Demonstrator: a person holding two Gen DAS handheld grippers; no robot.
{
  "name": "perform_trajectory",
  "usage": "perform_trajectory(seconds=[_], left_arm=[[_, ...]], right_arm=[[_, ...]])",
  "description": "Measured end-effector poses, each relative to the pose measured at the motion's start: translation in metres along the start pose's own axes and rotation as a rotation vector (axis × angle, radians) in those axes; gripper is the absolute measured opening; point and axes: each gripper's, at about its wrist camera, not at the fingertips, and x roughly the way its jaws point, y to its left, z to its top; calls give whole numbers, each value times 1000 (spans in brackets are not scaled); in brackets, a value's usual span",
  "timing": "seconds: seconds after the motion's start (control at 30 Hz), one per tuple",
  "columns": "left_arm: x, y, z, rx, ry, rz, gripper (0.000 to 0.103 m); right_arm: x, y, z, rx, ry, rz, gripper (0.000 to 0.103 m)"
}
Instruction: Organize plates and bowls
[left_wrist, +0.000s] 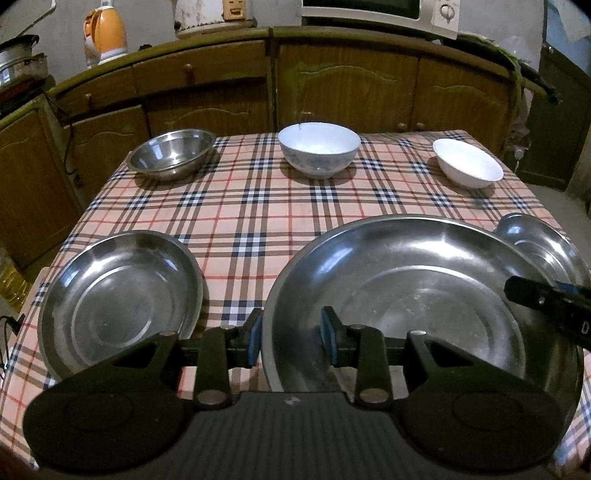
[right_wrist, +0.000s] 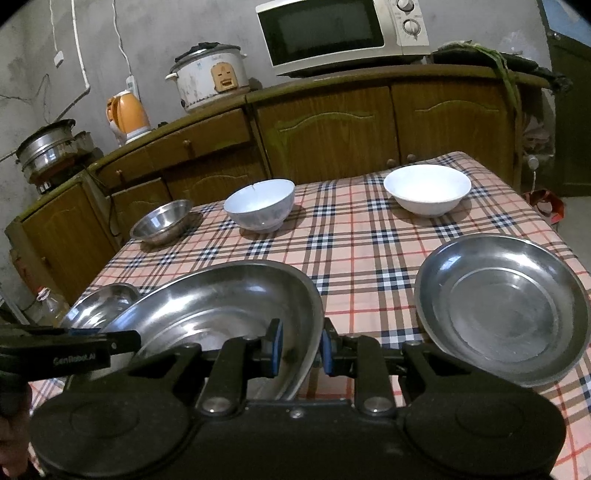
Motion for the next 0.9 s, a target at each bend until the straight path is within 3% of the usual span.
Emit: perform_trajectory(seconds=[0.9], left_arm=[[85,0,26,25,19,19,34]], right_arm=[[107,-18,21,-31,67,-49,28]])
